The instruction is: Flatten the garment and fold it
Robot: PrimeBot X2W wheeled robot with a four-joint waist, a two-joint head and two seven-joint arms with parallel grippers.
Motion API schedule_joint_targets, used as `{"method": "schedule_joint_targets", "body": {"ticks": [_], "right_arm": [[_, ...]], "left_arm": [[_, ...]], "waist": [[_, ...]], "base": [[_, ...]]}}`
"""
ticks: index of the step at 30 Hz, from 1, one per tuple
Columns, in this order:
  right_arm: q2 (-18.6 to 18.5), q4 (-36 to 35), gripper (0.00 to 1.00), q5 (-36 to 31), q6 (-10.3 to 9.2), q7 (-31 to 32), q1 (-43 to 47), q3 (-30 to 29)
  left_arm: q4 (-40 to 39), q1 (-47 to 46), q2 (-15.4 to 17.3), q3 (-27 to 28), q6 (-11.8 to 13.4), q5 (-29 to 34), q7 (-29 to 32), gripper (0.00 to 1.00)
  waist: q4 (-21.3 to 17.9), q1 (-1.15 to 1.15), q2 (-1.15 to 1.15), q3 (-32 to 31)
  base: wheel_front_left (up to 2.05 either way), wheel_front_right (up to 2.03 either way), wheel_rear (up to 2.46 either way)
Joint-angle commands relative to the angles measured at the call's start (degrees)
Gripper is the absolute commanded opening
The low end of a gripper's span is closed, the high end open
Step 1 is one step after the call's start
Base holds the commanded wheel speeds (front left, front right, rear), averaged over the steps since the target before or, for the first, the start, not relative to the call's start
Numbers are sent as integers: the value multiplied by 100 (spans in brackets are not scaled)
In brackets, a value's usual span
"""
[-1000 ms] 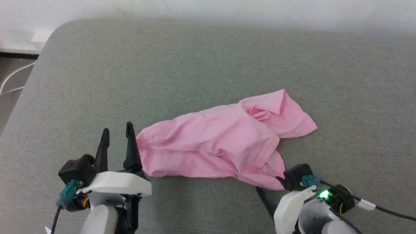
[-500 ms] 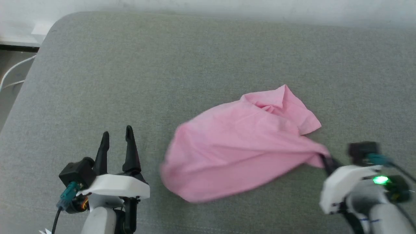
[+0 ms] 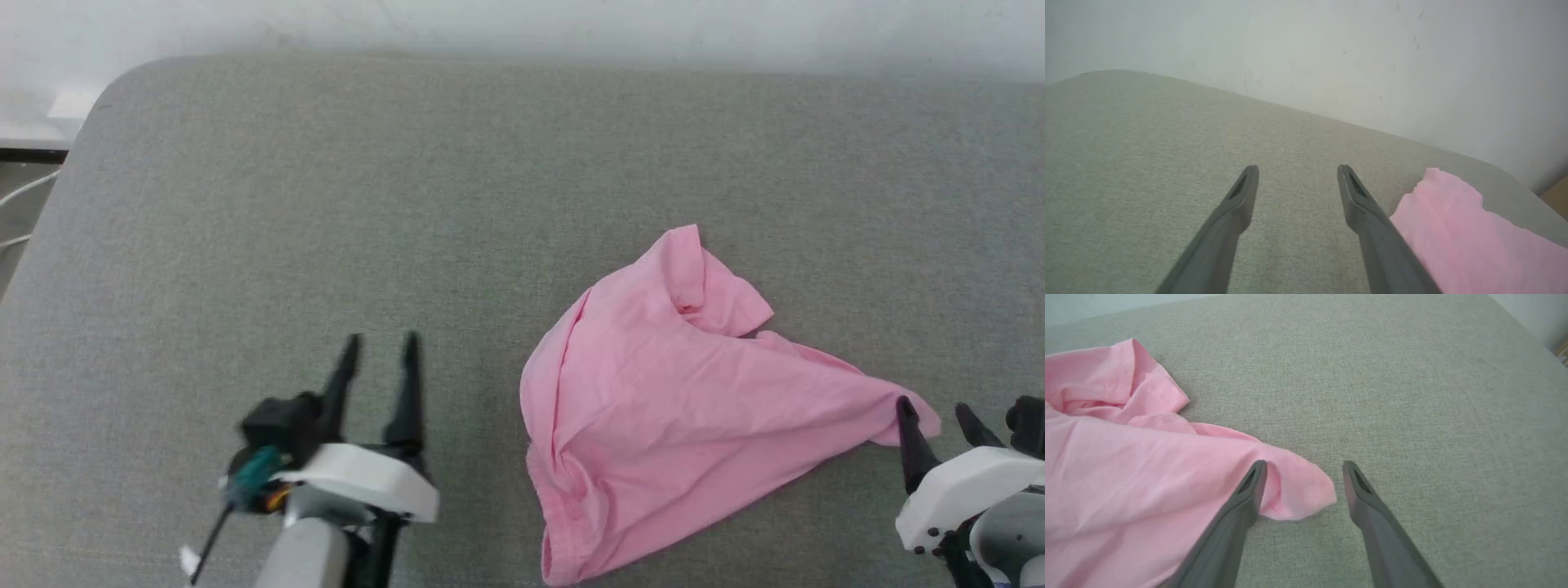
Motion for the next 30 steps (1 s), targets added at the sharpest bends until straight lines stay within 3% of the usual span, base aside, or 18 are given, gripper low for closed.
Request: {"method": "schedule_joint_targets", "body": {"ticks": [1, 7, 12, 17, 23, 24, 25, 26, 30], "right_arm": [[20, -53, 100, 88, -5, -177, 56, 67], [21, -278, 100, 223, -5, -658, 150, 406], [21, -445, 100, 253, -5, -807, 94, 693], [21, -612, 100, 290, -5, -851, 93, 931], [21, -720, 100, 315, -5, -863, 129, 987], [21, -730, 100, 320, -5, -863, 136, 995], [21, -738, 100, 327, -5, -859, 140, 1007], [21, -746, 100, 337, -5, -860, 137, 1015], [21, -755, 100, 371, -5, -868, 114, 1062]], "left_arm": [[49, -145, -26, -188, -119, 92, 14, 100], [212, -506, 117, -1293, -511, 464, 894, 100], [214, -741, 446, -2095, -611, 481, 1932, 100], [28, -776, 784, -2505, -623, 411, 2741, 100], [-373, -716, 1023, -2743, -624, 158, 3218, 100], [-399, -713, 1051, -2722, -602, 140, 3272, 93], [-430, -724, 1079, -2695, -568, 143, 3297, 40], [-446, -734, 1094, -2651, -525, 126, 3317, 0], [-432, -883, 1186, -2540, -507, 71, 3367, 0]], "waist": [[-45, 0, 0, -40], [-161, 0, 0, -77], [-300, 0, 0, -70], [-436, 0, 0, -76], [-549, 0, 0, -63], [-567, 0, 0, -62], [-588, 0, 0, -53], [-605, 0, 0, -38], [-659, 0, 0, 30]], "base": [[0, 0, 0], [0, 0, 0], [0, 0, 0], [0, 0, 0], [0, 0, 0], [0, 0, 0], [0, 0, 0], [0, 0, 0], [0, 0, 0]]}}
